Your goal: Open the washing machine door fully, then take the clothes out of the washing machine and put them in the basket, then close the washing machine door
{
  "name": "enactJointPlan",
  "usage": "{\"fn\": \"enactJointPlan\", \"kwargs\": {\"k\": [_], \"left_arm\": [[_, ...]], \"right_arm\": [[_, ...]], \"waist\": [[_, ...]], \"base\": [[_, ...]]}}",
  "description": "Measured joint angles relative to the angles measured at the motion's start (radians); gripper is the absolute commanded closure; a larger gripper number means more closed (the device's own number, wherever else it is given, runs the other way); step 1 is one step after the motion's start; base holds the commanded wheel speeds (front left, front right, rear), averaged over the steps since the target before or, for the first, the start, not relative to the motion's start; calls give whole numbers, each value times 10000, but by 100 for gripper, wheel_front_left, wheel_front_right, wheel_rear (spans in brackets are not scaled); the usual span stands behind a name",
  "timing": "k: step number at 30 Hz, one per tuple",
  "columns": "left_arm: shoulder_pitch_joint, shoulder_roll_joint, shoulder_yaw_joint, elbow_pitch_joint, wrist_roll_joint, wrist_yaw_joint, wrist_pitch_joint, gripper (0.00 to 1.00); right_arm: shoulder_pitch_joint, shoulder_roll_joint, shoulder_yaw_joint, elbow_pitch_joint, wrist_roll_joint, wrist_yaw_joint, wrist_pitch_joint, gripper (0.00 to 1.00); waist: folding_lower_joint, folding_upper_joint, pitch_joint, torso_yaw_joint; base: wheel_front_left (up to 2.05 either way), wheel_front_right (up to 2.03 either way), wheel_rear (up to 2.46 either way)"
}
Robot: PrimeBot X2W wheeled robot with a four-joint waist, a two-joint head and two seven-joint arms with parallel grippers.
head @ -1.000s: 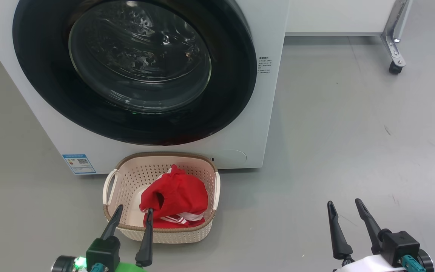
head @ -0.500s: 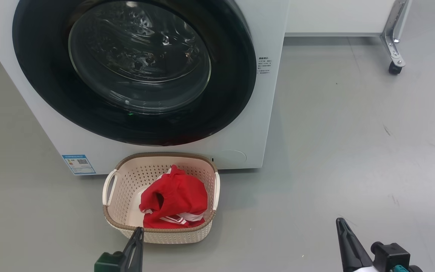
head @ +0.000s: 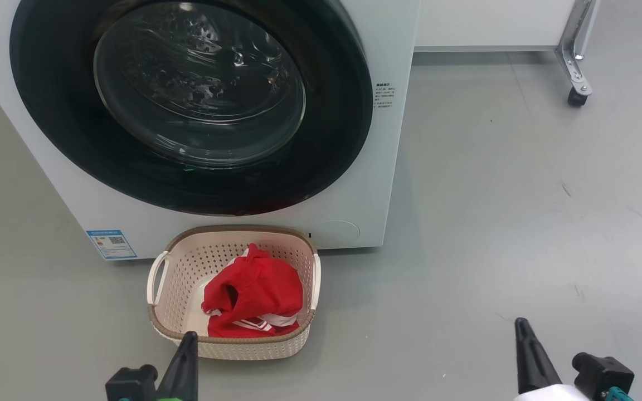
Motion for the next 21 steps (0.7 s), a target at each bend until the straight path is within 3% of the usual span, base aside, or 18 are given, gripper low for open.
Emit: {"fn": "enactJointPlan", "kwargs": {"k": [21], "left_arm": [[-37,33,711,-82,-2830,-341,656,100]], "right_arm": [[-308,-186,-474,-36,2963,100,566,100]], "waist": [[0,0,23,-175]], "base": [[0,0,0]]}}
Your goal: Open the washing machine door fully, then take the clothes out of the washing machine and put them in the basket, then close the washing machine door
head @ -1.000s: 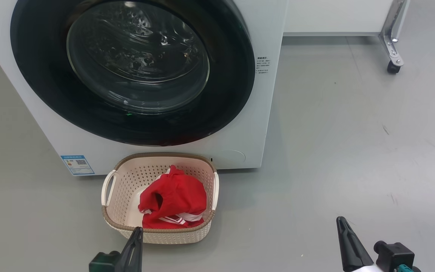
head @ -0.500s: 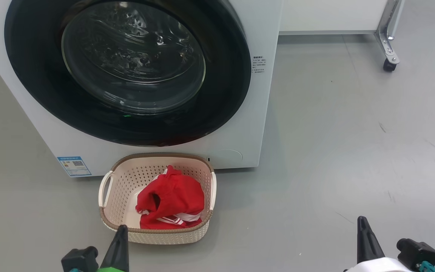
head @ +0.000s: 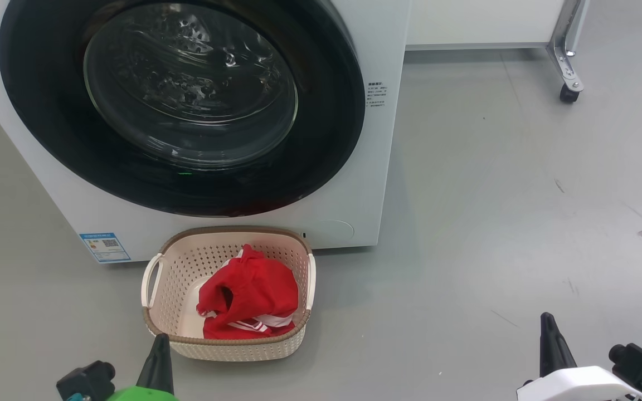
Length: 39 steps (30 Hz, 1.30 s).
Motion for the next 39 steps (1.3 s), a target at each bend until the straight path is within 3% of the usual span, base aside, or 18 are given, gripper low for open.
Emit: {"fn": "enactJointPlan", "kwargs": {"k": [39], "left_arm": [[-619,222,1264,27,-5310,-811,1124,100]], "right_arm": [[-1093,-395,-732,454,5444,612,1114,100]], "waist": [[0,0,20,-330]], "base": [[0,0,0]]}}
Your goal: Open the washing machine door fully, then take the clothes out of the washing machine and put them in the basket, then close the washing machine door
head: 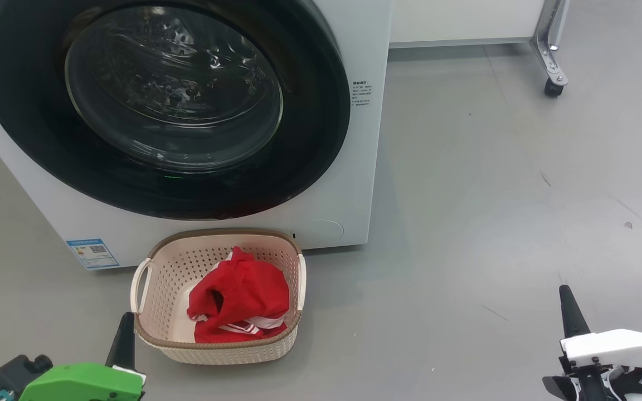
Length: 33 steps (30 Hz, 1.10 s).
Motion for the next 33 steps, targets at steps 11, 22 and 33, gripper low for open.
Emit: {"fn": "enactJointPlan", "kwargs": {"k": [11,22,33], "left_arm": [[-227,40,341,31,-1503,-259,284,100],[-443,69,686,58,-2936,-483,594,100],[-600,90,955,92,-3998,-623,796,100]], "right_arm": [[-366,-111,-198,150,1494,198,297,100],[-709,-198,-407,328,3026,353,575,100],[-966,-288,-571,451,4071,483,792,100]], "waist": [[0,0,4,-92],[0,0,8,-185],[0,0,11,-245]], "base": [[0,0,0],[0,0,0],[0,0,0]]}}
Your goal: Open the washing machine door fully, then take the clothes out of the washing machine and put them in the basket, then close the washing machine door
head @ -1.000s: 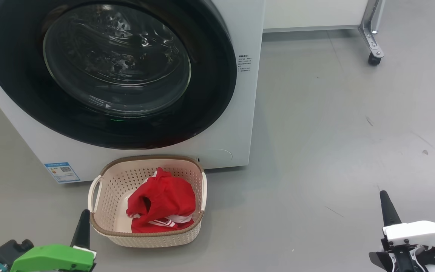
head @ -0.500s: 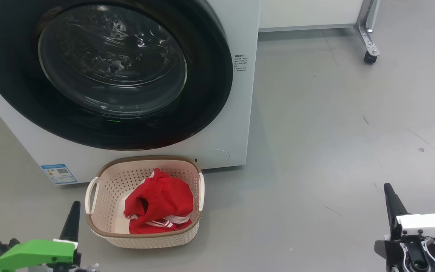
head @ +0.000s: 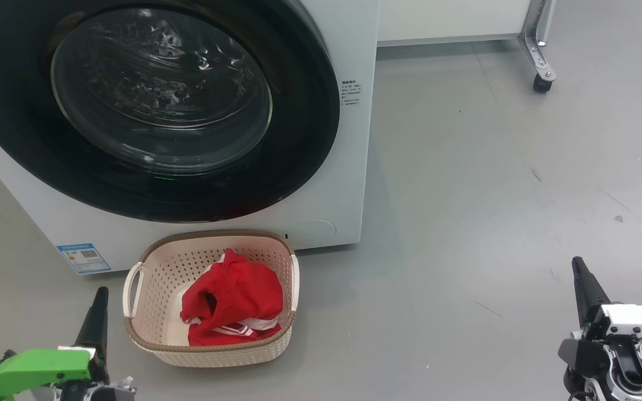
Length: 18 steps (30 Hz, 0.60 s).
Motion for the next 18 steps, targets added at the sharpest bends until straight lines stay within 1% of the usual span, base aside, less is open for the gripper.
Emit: {"fn": "enactJointPlan", "kwargs": {"k": [18], "left_arm": [[-12,0,10,82,-2,-71,4,100]], "right_arm": [[-55,0,-15,117,2,40,8,100]], "waist": [[0,0,-5,0]], "base": [[0,0,0]]}}
